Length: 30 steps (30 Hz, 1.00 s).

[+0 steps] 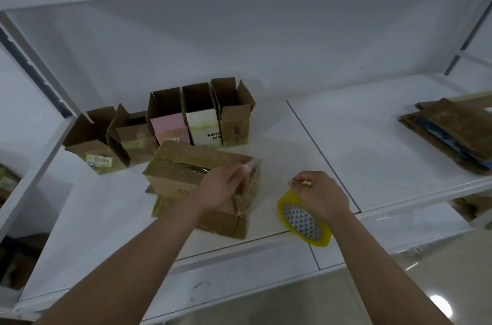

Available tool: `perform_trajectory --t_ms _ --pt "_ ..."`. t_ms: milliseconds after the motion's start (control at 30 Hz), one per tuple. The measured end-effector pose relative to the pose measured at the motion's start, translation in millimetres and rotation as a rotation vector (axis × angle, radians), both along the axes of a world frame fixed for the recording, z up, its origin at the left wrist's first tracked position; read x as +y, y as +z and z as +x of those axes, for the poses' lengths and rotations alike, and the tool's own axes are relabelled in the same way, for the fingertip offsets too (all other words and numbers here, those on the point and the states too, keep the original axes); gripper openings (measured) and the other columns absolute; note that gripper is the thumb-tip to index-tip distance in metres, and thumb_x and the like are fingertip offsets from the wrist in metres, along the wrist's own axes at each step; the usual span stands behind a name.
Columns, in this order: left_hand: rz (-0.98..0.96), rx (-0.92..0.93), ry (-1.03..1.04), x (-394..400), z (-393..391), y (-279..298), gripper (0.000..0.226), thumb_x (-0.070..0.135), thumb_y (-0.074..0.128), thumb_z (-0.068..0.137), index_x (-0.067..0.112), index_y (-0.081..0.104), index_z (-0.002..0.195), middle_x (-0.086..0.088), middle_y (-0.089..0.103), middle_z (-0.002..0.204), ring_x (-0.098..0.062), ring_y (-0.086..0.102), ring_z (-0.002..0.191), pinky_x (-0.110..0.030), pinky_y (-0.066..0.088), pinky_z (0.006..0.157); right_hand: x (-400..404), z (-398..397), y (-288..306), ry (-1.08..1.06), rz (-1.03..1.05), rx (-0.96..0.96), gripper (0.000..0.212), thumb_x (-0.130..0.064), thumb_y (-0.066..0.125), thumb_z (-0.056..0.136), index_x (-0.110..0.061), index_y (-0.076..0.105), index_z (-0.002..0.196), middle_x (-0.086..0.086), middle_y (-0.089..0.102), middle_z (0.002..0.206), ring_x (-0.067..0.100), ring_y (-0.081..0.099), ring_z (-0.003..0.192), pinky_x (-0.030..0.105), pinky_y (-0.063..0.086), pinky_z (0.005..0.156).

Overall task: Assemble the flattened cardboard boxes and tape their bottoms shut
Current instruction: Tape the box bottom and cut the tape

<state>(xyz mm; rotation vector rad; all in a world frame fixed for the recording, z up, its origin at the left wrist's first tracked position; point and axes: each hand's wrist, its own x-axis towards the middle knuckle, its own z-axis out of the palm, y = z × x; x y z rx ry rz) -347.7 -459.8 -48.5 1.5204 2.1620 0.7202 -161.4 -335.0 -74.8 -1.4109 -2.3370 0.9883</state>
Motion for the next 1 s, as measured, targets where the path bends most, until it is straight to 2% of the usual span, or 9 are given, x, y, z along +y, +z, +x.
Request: perform_trajectory --t_ms 67,133,200,300,400,567,767,933,1000 --pt "0.07 -0.103 0.124 4.1 -2.7 -1.6 0.03 0.023 0.032 0.106 0.016 0.051 0.084 0.006 0.054 0.072 -0.009 0.052 0.065 -0.026 0.038 0.064 -1.0 -1.4 0.6 0.005 -0.008 -0.003 0.017 -0.048 0.056 0.091 -0.036 0.065 0.084 -0.012 0.068 0.096 0.016 0.062 0.088 0.028 0.043 0.073" --pt "0.067 -0.071 0.237 17.4 0.3 -4.6 0.026 0.021 0.033 0.105 0.012 0.051 0.088 0.003 0.055 0.074 -0.015 0.057 0.07 -0.025 0.038 0.063 -1.8 -2.8 0.6 0.011 -0.006 -0.012 0.017 -0.048 0.055 0.091 -0.037 0.064 0.083 -0.012 0.068 0.095 0.016 0.062 0.087 0.027 0.043 0.072" --pt "0.01 0.016 0.321 29.2 9.4 -7.6 0.02 0.029 0.04 0.103 0.011 0.046 0.095 0.001 0.053 0.078 -0.02 0.057 0.073 -0.028 0.038 0.06 -1.2 -2.9 1.0 0.008 -0.009 -0.01 0.017 -0.047 0.055 0.092 -0.036 0.064 0.084 -0.014 0.067 0.096 0.015 0.061 0.086 0.027 0.042 0.072" --pt "-0.124 0.237 0.376 36.8 28.7 -12.0 0.035 0.043 0.052 0.096 0.011 0.043 0.107 -0.004 0.058 0.091 -0.026 0.062 0.084 -0.032 0.041 0.061 -0.7 -2.4 1.1 0.005 -0.014 0.006 0.016 -0.046 0.056 0.092 -0.035 0.066 0.086 -0.015 0.066 0.097 0.014 0.059 0.086 0.028 0.041 0.073" --pt "-0.205 0.445 0.364 43.3 40.9 -17.0 0.041 0.038 0.055 0.094 0.01 0.038 0.119 -0.009 0.059 0.113 -0.029 0.062 0.1 -0.035 0.043 0.069 -2.5 -3.6 0.6 0.007 0.004 -0.009 0.016 -0.046 0.054 0.092 -0.035 0.066 0.088 -0.013 0.065 0.095 0.015 0.059 0.084 0.028 0.042 0.072" --pt "-0.276 0.424 0.3 46.4 38.6 -12.2 0.047 0.022 0.065 0.089 0.009 0.036 0.123 -0.012 0.055 0.118 -0.03 0.058 0.106 -0.037 0.047 0.078 -3.8 -8.4 1.2 -0.004 0.015 -0.042 0.018 -0.047 0.053 0.091 -0.035 0.066 0.09 -0.009 0.067 0.092 0.017 0.062 0.084 0.029 0.047 0.073" --pt "-0.259 0.294 0.111 23.4 25.3 -8.1 0.049 0.021 0.071 0.084 0.013 0.036 0.117 -0.005 0.056 0.097 -0.025 0.06 0.091 -0.036 0.051 0.071 -1.9 -9.2 3.2 -0.018 0.007 -0.052 0.017 -0.044 0.053 0.091 -0.034 0.065 0.089 -0.007 0.068 0.09 0.017 0.062 0.081 0.028 0.046 0.071" --pt "-0.261 0.381 -0.163 -16.9 11.8 2.4 0.05 0.03 0.069 0.087 0.014 0.037 0.121 0.002 0.043 0.083 -0.016 0.045 0.078 -0.028 0.032 0.062 -5.0 -10.9 7.0 -0.024 0.022 -0.069 0.015 -0.04 0.052 0.092 -0.034 0.066 0.091 -0.006 0.066 0.087 0.016 0.06 0.076 0.027 0.043 0.067" --pt "-0.258 0.387 -0.231 -33.7 6.9 7.7 0.044 0.031 0.071 0.085 0.019 0.037 0.109 0.004 0.041 0.083 -0.016 0.044 0.079 -0.029 0.031 0.062 -8.6 -13.3 8.2 -0.018 0.037 -0.092 0.016 -0.04 0.051 0.092 -0.034 0.066 0.092 -0.006 0.066 0.088 0.017 0.06 0.078 0.027 0.044 0.068"
